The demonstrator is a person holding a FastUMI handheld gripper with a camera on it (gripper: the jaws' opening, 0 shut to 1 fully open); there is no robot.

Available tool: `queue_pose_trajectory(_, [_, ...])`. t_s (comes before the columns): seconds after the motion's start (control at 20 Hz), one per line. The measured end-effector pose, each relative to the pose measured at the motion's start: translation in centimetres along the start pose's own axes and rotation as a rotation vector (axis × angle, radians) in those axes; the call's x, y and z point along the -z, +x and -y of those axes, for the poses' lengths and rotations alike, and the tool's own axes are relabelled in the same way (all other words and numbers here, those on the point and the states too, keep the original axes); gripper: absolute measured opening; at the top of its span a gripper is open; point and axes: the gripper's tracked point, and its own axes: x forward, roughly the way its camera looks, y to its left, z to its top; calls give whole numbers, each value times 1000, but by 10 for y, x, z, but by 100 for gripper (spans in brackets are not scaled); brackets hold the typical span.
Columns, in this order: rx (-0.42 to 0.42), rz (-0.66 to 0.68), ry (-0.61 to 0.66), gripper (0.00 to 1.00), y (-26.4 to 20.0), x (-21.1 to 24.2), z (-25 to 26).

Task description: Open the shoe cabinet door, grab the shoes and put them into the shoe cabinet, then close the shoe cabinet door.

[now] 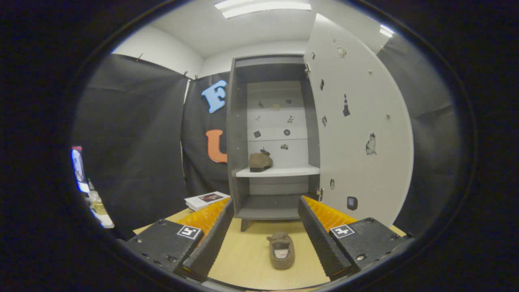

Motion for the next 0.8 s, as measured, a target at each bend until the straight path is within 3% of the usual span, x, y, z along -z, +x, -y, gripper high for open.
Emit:
queue_pose_trajectory(0.3, [5,-207,-68,100,63,111,-4])
queue_pose_trajectory(0.7, [108,-494,0,100,121,217,17])
queue_pose_trajectory(0.8, [74,-556,22,100,131,234,12])
